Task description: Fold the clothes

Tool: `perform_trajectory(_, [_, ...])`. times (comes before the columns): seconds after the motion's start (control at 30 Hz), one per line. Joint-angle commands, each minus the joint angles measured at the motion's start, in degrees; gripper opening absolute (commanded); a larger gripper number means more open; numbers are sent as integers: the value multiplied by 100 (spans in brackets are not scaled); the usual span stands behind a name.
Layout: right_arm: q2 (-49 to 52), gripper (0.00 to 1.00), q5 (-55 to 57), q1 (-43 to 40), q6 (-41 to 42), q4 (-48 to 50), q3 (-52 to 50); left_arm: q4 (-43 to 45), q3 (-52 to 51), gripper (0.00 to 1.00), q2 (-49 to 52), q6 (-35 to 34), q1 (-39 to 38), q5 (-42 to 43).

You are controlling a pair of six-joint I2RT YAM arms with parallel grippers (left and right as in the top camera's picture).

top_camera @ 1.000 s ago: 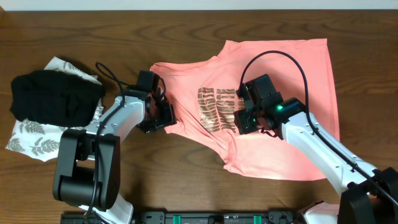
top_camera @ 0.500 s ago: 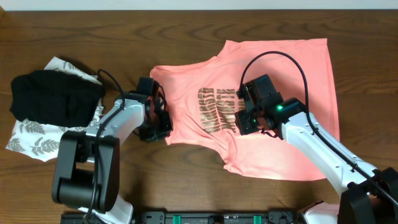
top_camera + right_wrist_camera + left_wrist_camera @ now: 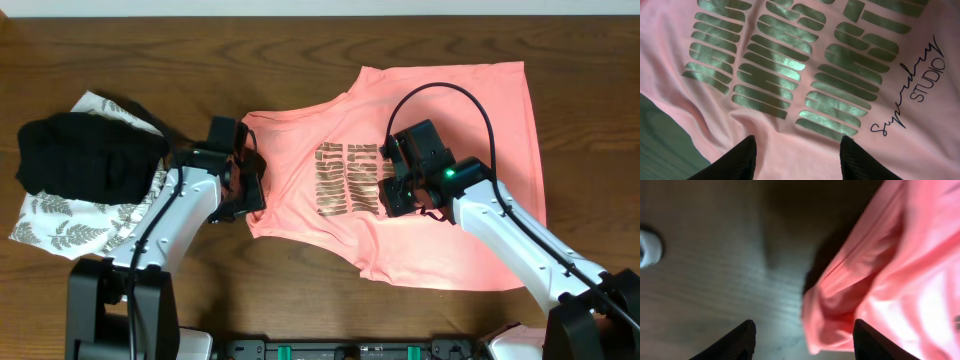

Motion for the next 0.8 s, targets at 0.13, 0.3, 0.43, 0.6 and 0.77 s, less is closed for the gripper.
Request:
perform_trajectory(0.13, [-48, 52, 83, -37, -92, -7, 46, -225, -210, 56, 74, 4, -4, -214])
perform_trajectory(0.3, [-48, 52, 81, -37, -90, 11, 46, 435, -334, 55, 76, 601, -4, -214])
perform_trajectory(0.43, [-48, 52, 81, -37, -87, 9, 46, 813, -341, 32, 149, 623, -4, -214])
perform_trajectory(0.6, [-48, 52, 87, -37, -87, 9, 48, 957, -343, 6, 457, 623, -2, -214])
perform_trajectory(0.77, [-48, 50, 101, -37, -87, 7, 46, 592, -343, 16, 498, 619, -2, -214])
